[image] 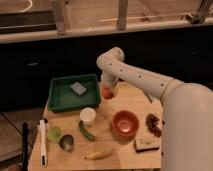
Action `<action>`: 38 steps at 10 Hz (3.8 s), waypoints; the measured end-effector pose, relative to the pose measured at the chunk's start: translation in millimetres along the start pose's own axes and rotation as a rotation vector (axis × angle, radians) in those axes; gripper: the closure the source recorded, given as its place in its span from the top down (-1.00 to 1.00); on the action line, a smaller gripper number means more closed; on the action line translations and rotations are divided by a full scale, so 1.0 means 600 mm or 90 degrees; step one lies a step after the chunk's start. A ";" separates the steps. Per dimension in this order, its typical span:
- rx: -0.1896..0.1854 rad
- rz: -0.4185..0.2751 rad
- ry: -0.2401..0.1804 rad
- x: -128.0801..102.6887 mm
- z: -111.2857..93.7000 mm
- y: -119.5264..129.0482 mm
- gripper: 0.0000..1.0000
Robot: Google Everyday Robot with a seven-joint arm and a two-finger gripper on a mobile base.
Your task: Place apple in paper cup
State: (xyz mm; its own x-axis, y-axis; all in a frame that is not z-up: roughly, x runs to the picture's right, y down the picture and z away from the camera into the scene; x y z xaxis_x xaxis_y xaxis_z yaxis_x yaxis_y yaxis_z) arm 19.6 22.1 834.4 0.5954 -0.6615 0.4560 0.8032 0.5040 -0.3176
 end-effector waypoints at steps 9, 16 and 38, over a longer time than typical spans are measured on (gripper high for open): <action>-0.016 -0.122 -0.008 -0.097 -0.015 -0.024 -0.93; -0.025 -0.207 -0.036 -0.181 -0.011 -0.042 -0.93; -0.009 -0.280 -0.091 -0.218 -0.005 -0.073 -0.41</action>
State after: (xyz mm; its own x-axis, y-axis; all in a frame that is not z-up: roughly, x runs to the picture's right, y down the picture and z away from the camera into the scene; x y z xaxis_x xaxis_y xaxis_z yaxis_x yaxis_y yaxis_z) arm -93.4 85.2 786.2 0.1901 -0.7274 0.6594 0.9797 0.1845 -0.0790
